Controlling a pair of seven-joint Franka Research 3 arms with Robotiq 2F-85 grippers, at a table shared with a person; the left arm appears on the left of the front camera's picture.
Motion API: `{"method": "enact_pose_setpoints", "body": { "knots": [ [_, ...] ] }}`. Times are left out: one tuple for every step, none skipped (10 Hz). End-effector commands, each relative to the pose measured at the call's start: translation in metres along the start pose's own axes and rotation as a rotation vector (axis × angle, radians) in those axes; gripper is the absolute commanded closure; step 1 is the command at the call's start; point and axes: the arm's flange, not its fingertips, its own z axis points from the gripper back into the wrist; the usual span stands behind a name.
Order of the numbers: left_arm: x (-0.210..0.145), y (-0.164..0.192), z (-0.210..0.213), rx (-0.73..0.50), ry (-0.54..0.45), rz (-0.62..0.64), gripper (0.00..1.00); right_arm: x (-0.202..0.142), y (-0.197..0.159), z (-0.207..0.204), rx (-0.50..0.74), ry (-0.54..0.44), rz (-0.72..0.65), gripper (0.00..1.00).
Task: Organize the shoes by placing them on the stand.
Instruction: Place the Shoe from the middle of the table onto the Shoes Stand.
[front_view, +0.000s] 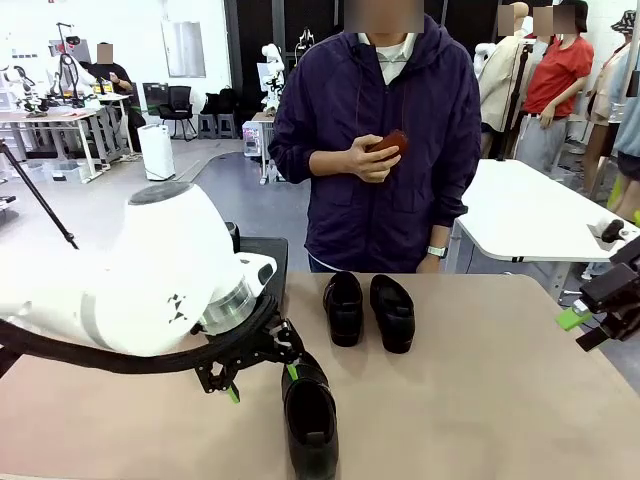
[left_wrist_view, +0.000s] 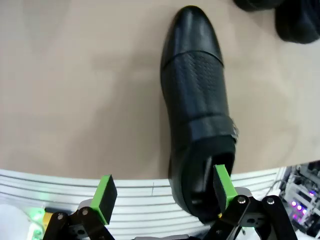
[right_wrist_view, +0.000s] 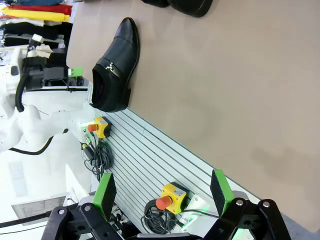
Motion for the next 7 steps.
{"method": "enact_pose_setpoints", "body": {
  "knots": [
    [0.003,-0.013,-0.015,0.010,0.044,0.005,0.00,-0.001,-0.002,0.003,0.006,0.007,0.025,0.00],
    [0.003,-0.011,-0.023,0.024,0.060,0.007,0.00,-0.001,-0.002,0.003,0.006,0.007,0.025,0.00],
    [0.004,-0.013,-0.033,0.021,0.078,0.008,0.00,-0.001,-0.002,0.003,0.006,0.007,0.025,0.00],
    [0.004,-0.012,-0.041,0.025,0.107,0.003,0.00,-0.001,-0.002,0.003,0.006,0.007,0.025,0.00],
    [0.003,-0.011,-0.044,0.031,0.125,-0.002,0.00,-0.001,-0.002,0.003,0.006,0.007,0.025,0.00],
    [0.003,-0.011,-0.048,0.043,0.135,-0.001,0.00,-0.001,-0.002,0.003,0.006,0.007,0.025,0.00],
    [0.003,-0.009,-0.052,0.056,0.143,-0.002,0.00,-0.001,-0.002,0.003,0.006,0.007,0.025,0.00]
  ]
}}
